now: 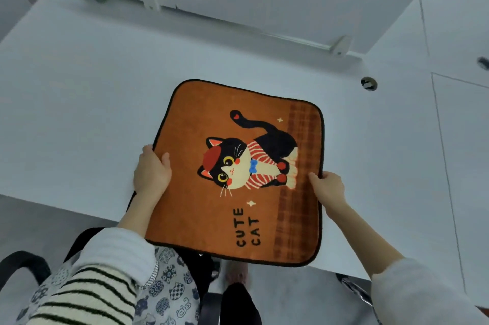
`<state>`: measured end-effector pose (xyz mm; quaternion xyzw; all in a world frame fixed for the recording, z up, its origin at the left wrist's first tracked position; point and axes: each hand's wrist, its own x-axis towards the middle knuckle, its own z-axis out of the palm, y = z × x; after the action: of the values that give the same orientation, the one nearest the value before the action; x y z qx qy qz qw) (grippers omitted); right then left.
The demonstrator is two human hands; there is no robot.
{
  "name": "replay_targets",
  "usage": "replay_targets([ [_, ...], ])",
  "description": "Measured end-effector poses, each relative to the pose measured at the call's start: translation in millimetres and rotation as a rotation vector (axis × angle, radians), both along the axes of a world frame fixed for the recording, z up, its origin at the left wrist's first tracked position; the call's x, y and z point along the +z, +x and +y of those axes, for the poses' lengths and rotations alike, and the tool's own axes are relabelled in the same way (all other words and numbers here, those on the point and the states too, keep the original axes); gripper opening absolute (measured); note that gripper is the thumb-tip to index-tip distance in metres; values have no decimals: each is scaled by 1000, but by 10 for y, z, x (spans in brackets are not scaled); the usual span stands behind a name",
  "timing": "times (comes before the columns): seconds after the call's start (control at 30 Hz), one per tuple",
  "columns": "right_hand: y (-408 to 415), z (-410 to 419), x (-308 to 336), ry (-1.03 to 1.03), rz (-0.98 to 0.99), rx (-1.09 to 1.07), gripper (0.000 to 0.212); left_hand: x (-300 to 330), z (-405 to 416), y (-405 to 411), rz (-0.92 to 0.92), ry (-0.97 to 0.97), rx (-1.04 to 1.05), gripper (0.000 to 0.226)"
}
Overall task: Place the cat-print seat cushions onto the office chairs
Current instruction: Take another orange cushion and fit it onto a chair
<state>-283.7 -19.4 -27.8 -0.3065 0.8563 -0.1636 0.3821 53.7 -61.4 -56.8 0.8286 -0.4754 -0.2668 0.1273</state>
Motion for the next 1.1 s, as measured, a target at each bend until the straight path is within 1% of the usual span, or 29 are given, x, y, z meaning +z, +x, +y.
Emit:
replay_targets([
  [0.17, -125, 231, 335, -159, -21, 37, 31, 221, 194, -358, 37, -50, -99, 39],
  [0.27, -299, 433, 652, -284, 1, 37, 32, 447, 219, -719, 172, -83, -188, 35],
  [0.33, -492, 700, 911, -388, 26, -5, 31, 631, 314, -1109, 275, -125, -273, 34],
  [0.43, -764, 1197, 1212, -497, 75, -81, 28, 904, 645, -1709, 383, -143, -384, 38],
  [0.53, -1057, 1917, 1521, -576, 148, -184, 30, 1187, 1185, -2291, 480, -145, -500, 39],
  [0.63, -1361, 2780, 1786, -667, 212, -321, 30, 1503, 1811, -2798, 549, -201, -644, 33],
  [0.7, -1537, 3499, 2008, -711, 271, -422, 30, 1722, 2320, -3178, 600, -242, -742, 29],
  [0.73, -1551, 3557, 2027, -728, 273, -440, 30, 1768, 2374, -3198, 622, -260, -744, 27],
  [0.8, -1705, 4384, 2266, -798, 346, -564, 29, 1972, 3001, -3598, 692, -292, -874, 21],
  [0.9, -1869, 5268, 2503, -837, 468, -678, 34, 2186, 3739, -4032, 812, -333, -995, 12],
  [0.97, -1999, 5794, 2633, -849, 547, -725, 35, 2371, 4234, -4351, 894, -350, -1041, 14],
  [1.0, -2119, 6182, 2703, -869, 597, -757, 35, 2495, 4604, -4614, 936, -344, -1068, 16],
  [1.1, -2406, 6762, 2828, -916, 668, -819, 33, 2759, 5209, -5108, 1027, -362, -1141, 19],
])
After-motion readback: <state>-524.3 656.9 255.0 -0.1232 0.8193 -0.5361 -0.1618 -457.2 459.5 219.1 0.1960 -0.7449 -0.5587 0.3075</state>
